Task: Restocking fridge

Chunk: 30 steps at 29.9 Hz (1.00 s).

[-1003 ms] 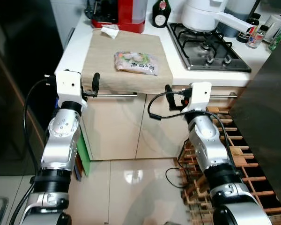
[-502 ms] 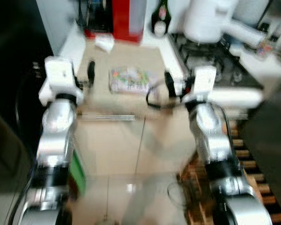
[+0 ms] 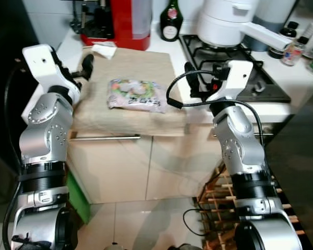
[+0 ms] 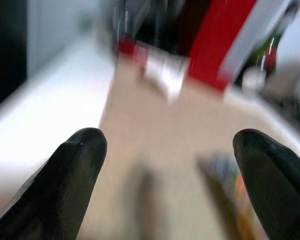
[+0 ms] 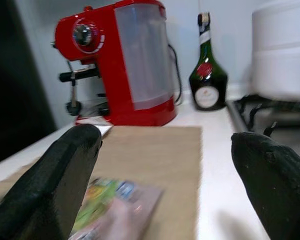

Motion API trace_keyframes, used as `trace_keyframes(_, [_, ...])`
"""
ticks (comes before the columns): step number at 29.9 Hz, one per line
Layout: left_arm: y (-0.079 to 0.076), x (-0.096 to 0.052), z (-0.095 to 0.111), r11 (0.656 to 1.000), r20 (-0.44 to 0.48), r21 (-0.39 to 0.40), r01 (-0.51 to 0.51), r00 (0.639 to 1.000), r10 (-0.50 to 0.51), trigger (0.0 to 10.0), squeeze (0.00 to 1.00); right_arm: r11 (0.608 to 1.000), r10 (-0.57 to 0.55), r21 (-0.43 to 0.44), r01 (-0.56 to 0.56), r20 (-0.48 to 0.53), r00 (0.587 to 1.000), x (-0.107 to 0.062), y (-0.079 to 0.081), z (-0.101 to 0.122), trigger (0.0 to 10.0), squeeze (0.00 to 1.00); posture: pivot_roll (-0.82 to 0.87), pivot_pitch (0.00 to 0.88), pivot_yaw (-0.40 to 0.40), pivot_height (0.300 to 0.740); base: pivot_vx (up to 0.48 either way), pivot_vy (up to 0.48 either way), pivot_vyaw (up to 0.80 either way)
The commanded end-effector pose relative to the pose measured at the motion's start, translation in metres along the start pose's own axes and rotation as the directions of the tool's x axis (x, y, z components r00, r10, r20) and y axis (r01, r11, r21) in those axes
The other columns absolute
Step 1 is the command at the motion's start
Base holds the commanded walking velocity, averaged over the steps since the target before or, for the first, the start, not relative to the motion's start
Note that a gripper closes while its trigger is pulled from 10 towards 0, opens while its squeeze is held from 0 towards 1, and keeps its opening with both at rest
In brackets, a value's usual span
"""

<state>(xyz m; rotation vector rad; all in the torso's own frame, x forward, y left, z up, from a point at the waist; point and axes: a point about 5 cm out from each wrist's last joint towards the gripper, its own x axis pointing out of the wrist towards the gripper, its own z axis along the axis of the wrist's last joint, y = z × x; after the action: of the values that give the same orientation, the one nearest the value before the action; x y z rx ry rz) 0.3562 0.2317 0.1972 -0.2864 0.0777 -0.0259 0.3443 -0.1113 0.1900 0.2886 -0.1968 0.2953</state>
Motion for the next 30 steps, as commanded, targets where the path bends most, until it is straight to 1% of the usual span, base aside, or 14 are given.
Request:
trace_keyframes(1, [-0.004,0.004,-0.003,0.997,-0.059,-0.055,0.062,0.996,-0.066,10.0,0.00,1.000,-0.012,0.016,0.013,-0.019,1.000,-0.004,-0.001,-0.003,10.0,0.00,0.04,0.029,0.010,0.740,0.000,0.000,0.00])
trace_keyframes(5, [-0.009,0.007,-0.004,0.983,-0.083,-0.118,0.143,0.985,-0.153,10.0,0.00,0.999,-0.020,0.032,0.021,-0.036,0.999,-0.009,0.004,-0.010,10.0,0.00,0.03,0.038,0.033,0.740,0.000,0.000,0.00])
trace_keyframes(7, [-0.010,0.008,-0.002,0.980,-0.075,-0.123,0.158,0.983,-0.168,10.0,0.00,0.999,-0.021,0.037,0.022,-0.039,0.999,-0.011,0.005,-0.011,10.0,0.00,0.02,0.038,0.033,0.740,0.000,0.000,0.00])
trace_keyframes(8, [-0.016,0.011,0.005,0.973,-0.046,-0.128,0.194,0.978,-0.201,10.0,0.00,0.999,-0.022,0.038,0.023,-0.045,0.999,-0.010,0.005,-0.011,10.0,0.00,0.01,0.038,0.030,0.740,0.000,0.000,0.00])
trace_keyframes(13, [-0.030,0.012,0.016,0.956,-0.007,-0.126,0.264,0.964,-0.267,10.0,0.00,0.999,-0.019,0.029,0.020,-0.053,0.998,-0.011,0.004,-0.009,10.0,0.00,-0.01,0.036,0.021,0.740,0.000,0.000,0.00])
trace_keyframes(14, [-0.032,0.013,0.015,0.956,-0.011,-0.127,0.265,0.963,-0.268,10.0,0.00,1.000,-0.016,0.025,0.018,-0.053,0.998,-0.011,0.003,-0.008,10.0,0.00,-0.01,0.039,0.018,0.740,0.000,0.000,0.00])
trace_keyframes(17, [-0.033,0.013,0.012,0.954,-0.022,-0.135,0.268,0.962,-0.274,10.0,0.00,1.000,-0.015,0.023,0.016,-0.053,0.998,-0.012,0.004,-0.007,10.0,0.00,-0.02,0.041,0.013,0.740,0.000,0.000,0.00])
trace_keyframes(18, [-0.033,0.014,0.007,0.953,-0.034,-0.144,0.265,0.961,-0.273,10.0,0.00,1.000,-0.012,0.022,0.014,-0.056,0.998,-0.011,0.004,-0.007,10.0,0.00,-0.02,0.041,0.007,0.740,0.000,0.000,0.00])
trace_keyframes(19, [-0.033,0.016,-0.002,0.953,-0.066,-0.165,0.256,0.961,-0.269,10.0,0.00,1.000,-0.003,0.023,0.004,-0.065,0.998,-0.009,0.007,-0.008,10.0,0.00,-0.03,0.042,-0.001,0.740,0.000,0.000,0.00])
trace_keyframes(20, [-0.033,0.016,-0.002,0.953,-0.066,-0.165,0.256,0.961,-0.269,10.0,0.00,1.000,-0.003,0.023,0.004,-0.065,0.998,-0.009,0.007,-0.008,10.0,0.00,-0.03,0.042,-0.001,0.740,0.000,0.000,0.00])
trace_keyframes(22, [-0.038,0.015,-0.008,0.935,-0.083,-0.210,0.285,0.948,-0.308,10.0,0.00,1.000,0.006,0.026,-0.004,-0.075,0.997,-0.009,0.008,-0.009,10.0,0.00,-0.03,0.043,-0.010,0.740,0.000,0.000,0.00])
trace_keyframes(24, [-0.046,0.016,-0.012,0.930,-0.078,-0.219,0.297,0.944,-0.320,10.0,0.00,0.999,0.015,0.041,-0.011,-0.094,0.996,-0.009,0.007,-0.009,10.0,0.00,-0.04,0.036,-0.047,0.740,0.000,0.000,0.00])
trace_keyframes(25, [-0.046,0.016,-0.012,0.930,-0.078,-0.219,0.297,0.944,-0.320,10.0,0.00,0.999,0.015,0.041,-0.011,-0.094,0.996,-0.009,0.007,-0.009,10.0,0.00,-0.04,0.036,-0.047,0.740,0.000,0.000,0.00])
trace_keyframes(30, [-0.061,0.018,-0.016,0.916,-0.058,-0.235,0.324,0.936,-0.346,10.0,0.00,0.998,0.041,0.043,-0.036,-0.117,0.992,-0.006,0.007,-0.008,10.0,0.00,-0.04,0.031,-0.085,0.740,0.000,0.000,0.00])
